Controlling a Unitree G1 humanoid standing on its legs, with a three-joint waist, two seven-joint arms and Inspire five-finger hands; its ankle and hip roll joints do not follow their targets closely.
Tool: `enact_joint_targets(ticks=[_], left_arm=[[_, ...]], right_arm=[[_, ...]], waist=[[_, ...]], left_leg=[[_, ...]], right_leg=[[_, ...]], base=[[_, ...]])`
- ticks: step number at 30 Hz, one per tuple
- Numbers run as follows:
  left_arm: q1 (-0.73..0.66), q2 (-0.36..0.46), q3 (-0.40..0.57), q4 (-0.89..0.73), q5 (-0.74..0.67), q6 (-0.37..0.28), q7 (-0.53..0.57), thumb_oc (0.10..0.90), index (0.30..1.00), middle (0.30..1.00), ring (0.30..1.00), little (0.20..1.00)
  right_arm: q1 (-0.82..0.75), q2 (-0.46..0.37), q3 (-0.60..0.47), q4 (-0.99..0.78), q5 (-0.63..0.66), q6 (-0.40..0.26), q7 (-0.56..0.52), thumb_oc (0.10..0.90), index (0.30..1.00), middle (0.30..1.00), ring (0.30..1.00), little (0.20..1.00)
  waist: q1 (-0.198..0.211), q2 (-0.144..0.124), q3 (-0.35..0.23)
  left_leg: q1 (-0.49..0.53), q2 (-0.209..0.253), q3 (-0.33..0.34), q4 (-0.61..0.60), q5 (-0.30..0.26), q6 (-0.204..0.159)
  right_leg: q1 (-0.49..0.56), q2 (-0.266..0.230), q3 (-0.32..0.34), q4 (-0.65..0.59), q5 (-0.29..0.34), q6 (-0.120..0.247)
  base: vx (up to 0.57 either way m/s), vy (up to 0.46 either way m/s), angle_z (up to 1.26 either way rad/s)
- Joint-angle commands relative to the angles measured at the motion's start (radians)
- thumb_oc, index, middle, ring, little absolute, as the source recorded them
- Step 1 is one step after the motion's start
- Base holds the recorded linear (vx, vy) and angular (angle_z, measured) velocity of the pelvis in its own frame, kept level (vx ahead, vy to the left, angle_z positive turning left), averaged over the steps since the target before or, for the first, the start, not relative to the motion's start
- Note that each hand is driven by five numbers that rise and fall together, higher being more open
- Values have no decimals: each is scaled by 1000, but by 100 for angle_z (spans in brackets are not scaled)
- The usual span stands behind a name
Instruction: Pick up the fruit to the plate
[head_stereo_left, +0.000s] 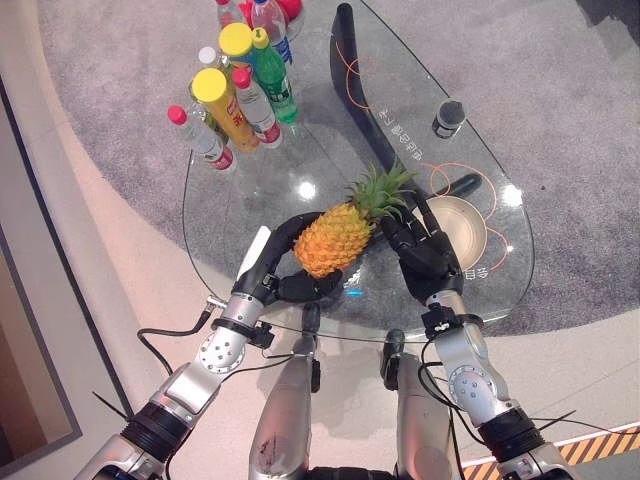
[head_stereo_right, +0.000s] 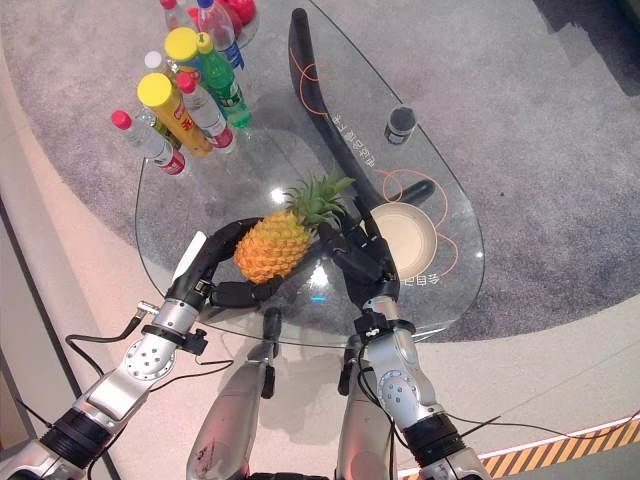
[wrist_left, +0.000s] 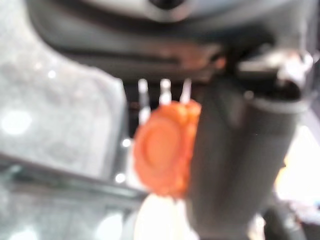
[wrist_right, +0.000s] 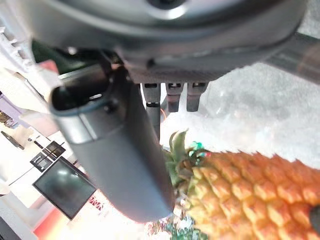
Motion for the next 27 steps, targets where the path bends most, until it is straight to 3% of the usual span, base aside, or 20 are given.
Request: enact_joint_targets(ticks=[1, 12, 23, 27], left_arm=[[-64, 3, 33, -183, 33, -102, -36, 100, 300, 300, 300, 200], [-129, 6, -73, -198, 51, -47, -200, 100, 300, 300, 300, 200], [-222, 51, -158, -170, 107, -25, -211, 100, 300, 300, 300, 200], [-250, 66, -184, -154, 110, 15, -272, 100, 300, 300, 300, 200]], right_arm=[[-109, 11, 14, -143, 11, -18, 103, 800, 900, 900, 900, 900], [-170, 26, 75, -153, 66, 18, 143, 800, 900, 900, 900, 900], [-229, 24, 108, -126, 136, 4, 143, 800, 900, 900, 900, 900], [-245, 27, 104, -106, 155, -14, 138, 800, 900, 900, 900, 900]], waist=[[-25, -31, -11], [-26, -31, -11], [-27, -33, -11], [-28, -31, -11]], left_leg=[[-2, -93, 17, 201, -143, 71], [-23, -99, 20, 216, -147, 76], [-26, -100, 25, 226, -151, 79], [-26, -101, 25, 229, -151, 79]], right_leg=[[85, 14, -33, -288, 268, 8], [63, 11, -29, -277, 273, 13], [62, 2, -26, -277, 278, 21], [62, -2, -26, -277, 281, 24]], base=[[0, 0, 0], [0, 0, 0], [0, 0, 0], [0, 0, 0]])
